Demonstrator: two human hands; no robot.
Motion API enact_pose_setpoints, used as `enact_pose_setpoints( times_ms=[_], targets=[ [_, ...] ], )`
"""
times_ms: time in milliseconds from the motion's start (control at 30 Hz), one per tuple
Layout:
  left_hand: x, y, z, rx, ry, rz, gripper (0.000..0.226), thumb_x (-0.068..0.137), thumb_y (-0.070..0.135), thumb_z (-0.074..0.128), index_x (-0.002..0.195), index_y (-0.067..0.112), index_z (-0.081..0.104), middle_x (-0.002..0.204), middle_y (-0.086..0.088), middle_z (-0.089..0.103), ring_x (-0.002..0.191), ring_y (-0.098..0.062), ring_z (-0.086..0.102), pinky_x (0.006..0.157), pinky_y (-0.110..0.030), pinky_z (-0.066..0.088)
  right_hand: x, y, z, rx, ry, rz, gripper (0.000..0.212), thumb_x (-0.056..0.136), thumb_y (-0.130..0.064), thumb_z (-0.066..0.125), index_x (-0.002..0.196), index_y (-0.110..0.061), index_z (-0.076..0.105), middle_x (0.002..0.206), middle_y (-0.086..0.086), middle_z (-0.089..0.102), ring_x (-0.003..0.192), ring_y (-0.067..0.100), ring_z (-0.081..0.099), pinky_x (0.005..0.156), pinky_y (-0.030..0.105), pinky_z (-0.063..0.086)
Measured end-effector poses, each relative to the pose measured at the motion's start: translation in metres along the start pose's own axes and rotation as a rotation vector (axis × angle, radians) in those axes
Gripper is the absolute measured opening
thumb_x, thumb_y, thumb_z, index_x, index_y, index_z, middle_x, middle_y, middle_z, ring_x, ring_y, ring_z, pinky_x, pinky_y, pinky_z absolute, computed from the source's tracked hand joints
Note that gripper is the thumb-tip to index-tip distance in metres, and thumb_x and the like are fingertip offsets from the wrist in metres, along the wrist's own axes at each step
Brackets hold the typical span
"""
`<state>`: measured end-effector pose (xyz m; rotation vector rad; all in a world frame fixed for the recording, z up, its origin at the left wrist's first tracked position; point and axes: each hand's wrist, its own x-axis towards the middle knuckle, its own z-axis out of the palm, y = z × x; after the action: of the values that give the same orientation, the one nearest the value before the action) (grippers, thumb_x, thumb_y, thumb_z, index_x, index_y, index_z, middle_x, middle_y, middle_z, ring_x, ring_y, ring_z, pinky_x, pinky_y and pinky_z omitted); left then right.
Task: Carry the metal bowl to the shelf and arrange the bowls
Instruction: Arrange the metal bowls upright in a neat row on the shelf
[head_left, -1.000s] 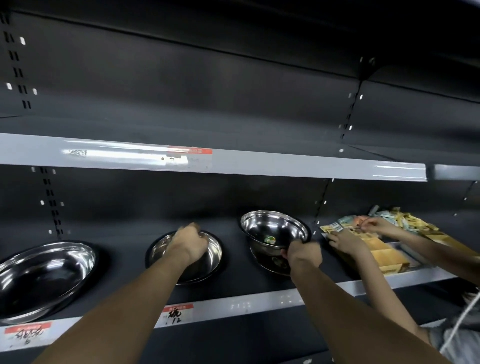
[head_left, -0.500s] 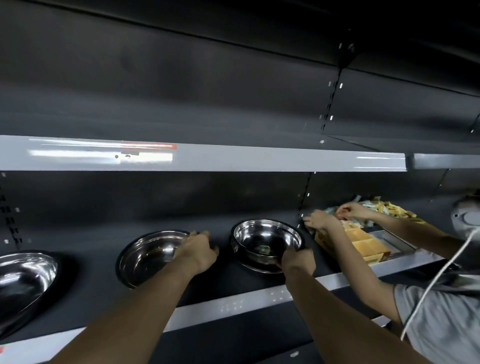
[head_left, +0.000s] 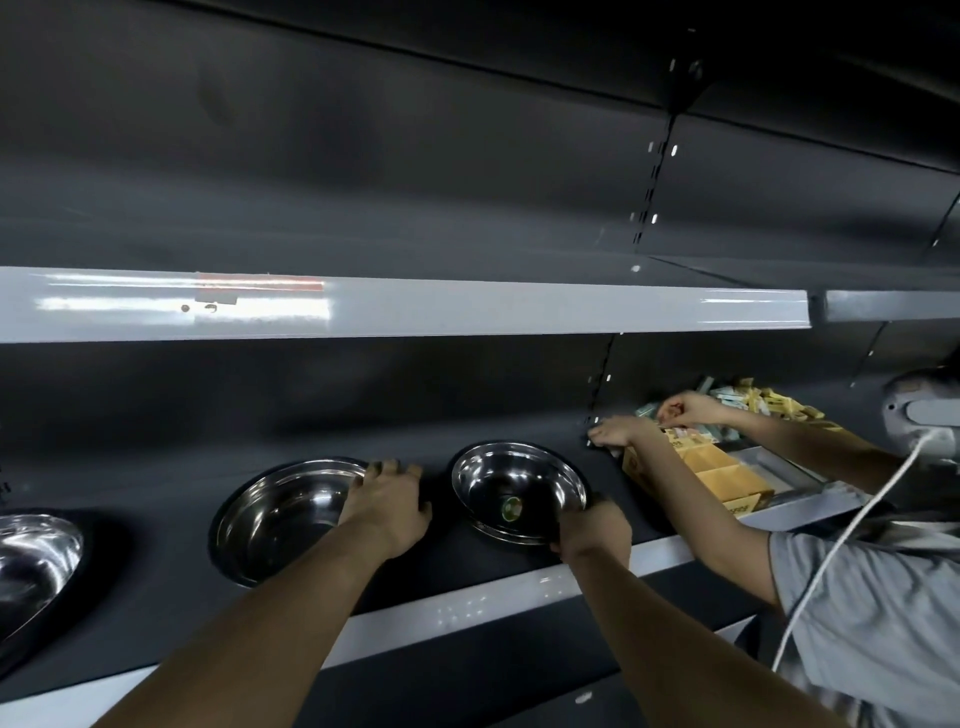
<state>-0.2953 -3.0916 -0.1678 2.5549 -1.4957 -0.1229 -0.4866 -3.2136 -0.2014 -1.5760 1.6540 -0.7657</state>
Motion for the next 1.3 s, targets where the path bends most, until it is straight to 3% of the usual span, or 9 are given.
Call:
enact_pose_setpoints(
  times_ms=[133, 267, 333, 400, 500, 767, 1000, 1200, 1300],
  targets=[
    [0.0, -0.001, -0.001, -0.003, -0.008, 0.005, 0.057, 0.095, 0.04, 0.052, 0.147, 0.02, 0.039, 0.15, -0.008, 0.039, 0.142, -0.027, 0.031, 0.117, -0.039, 0.03, 0.0, 0.001, -0.004, -0.098, 0.035, -0.05, 0.04, 0.1, -0.034, 0.046, 0.125, -0.005, 0.055, 0.123, 0.018, 0.062, 0.106, 0.037, 0.065, 0.089, 0.047, 0.055],
    [-0.002, -0.005, -0.002, 0.011, -0.006, 0.015, 0.057, 0.095, 0.04, 0.051, 0.147, 0.021, 0.038, 0.15, -0.008, 0.038, 0.143, -0.028, 0.03, 0.118, -0.04, 0.029, 0.001, 0.005, 0.001, 0.03, -0.004, 0.039, 0.054, 0.097, -0.034, 0.051, 0.143, -0.007, 0.04, 0.131, 0.019, 0.058, 0.106, 0.038, 0.067, 0.092, 0.051, 0.056],
    [-0.002, -0.008, -0.004, 0.01, -0.002, 0.017, 0.057, 0.095, 0.039, 0.051, 0.147, 0.021, 0.039, 0.15, -0.008, 0.038, 0.143, -0.027, 0.03, 0.118, -0.04, 0.028, 0.001, 0.007, 0.005, 0.119, -0.038, 0.11, 0.059, 0.097, -0.034, 0.053, 0.147, -0.009, 0.034, 0.125, 0.019, 0.062, 0.082, 0.032, 0.074, 0.077, 0.045, 0.062],
    [-0.004, -0.012, -0.004, 0.004, -0.002, 0.016, 0.057, 0.095, 0.039, 0.051, 0.147, 0.021, 0.038, 0.149, -0.007, 0.039, 0.143, -0.027, 0.03, 0.118, -0.04, 0.029, 0.001, 0.008, 0.01, 0.222, -0.067, 0.179, 0.06, 0.097, -0.033, 0.056, 0.147, -0.011, 0.033, 0.12, 0.019, 0.064, 0.063, 0.026, 0.072, 0.052, 0.033, 0.058],
    [-0.006, -0.018, -0.003, -0.007, -0.006, 0.0, 0.058, 0.095, 0.039, 0.051, 0.148, 0.021, 0.037, 0.151, -0.007, 0.038, 0.144, -0.028, 0.029, 0.119, -0.04, 0.028, 0.005, 0.009, 0.018, 0.337, -0.07, 0.239, 0.057, 0.097, -0.025, 0.057, 0.147, -0.014, 0.033, 0.122, 0.022, 0.061, 0.064, 0.029, 0.071, 0.036, 0.023, 0.049],
    [-0.014, -0.025, -0.002, 0.026, 0.0, -0.022, 0.058, 0.094, 0.04, 0.05, 0.148, 0.021, 0.037, 0.151, -0.007, 0.038, 0.142, -0.029, 0.033, 0.117, -0.04, 0.029, 0.007, 0.007, 0.023, 0.386, -0.038, 0.241, 0.046, 0.097, -0.002, 0.052, 0.141, -0.008, 0.04, 0.09, 0.015, 0.053, 0.053, 0.03, 0.065, 0.042, 0.032, 0.055],
    [-0.02, -0.027, -0.008, 0.028, 0.009, -0.036, 0.057, 0.094, 0.038, 0.051, 0.147, 0.02, 0.039, 0.15, -0.007, 0.04, 0.141, -0.028, 0.035, 0.117, -0.041, 0.029, 0.005, -0.004, 0.016, 0.306, -0.058, 0.239, 0.029, 0.096, -0.005, 0.055, 0.121, 0.008, 0.059, 0.097, 0.026, 0.07, 0.046, 0.025, 0.064, 0.032, 0.023, 0.045],
    [-0.027, -0.039, -0.019, 0.05, 0.024, -0.09, 0.059, 0.094, 0.038, 0.053, 0.148, 0.021, 0.037, 0.15, -0.006, 0.04, 0.142, -0.029, 0.034, 0.118, -0.044, 0.029, -0.013, -0.04, 0.024, 0.381, -0.094, 0.147, 0.027, 0.094, -0.006, 0.055, 0.118, 0.005, 0.061, 0.102, 0.025, 0.068, 0.044, 0.023, 0.063, 0.03, 0.018, 0.043],
    [-0.033, -0.053, -0.029, 0.039, 0.046, -0.136, 0.058, 0.095, 0.036, 0.051, 0.148, 0.02, 0.036, 0.151, -0.007, 0.039, 0.144, -0.03, 0.031, 0.119, -0.045, 0.027, -0.027, -0.055, 0.033, 0.392, -0.116, 0.107, 0.025, 0.093, -0.003, 0.054, 0.114, 0.006, 0.063, 0.089, 0.023, 0.07, 0.042, 0.022, 0.063, 0.031, 0.019, 0.045]
  ],
)
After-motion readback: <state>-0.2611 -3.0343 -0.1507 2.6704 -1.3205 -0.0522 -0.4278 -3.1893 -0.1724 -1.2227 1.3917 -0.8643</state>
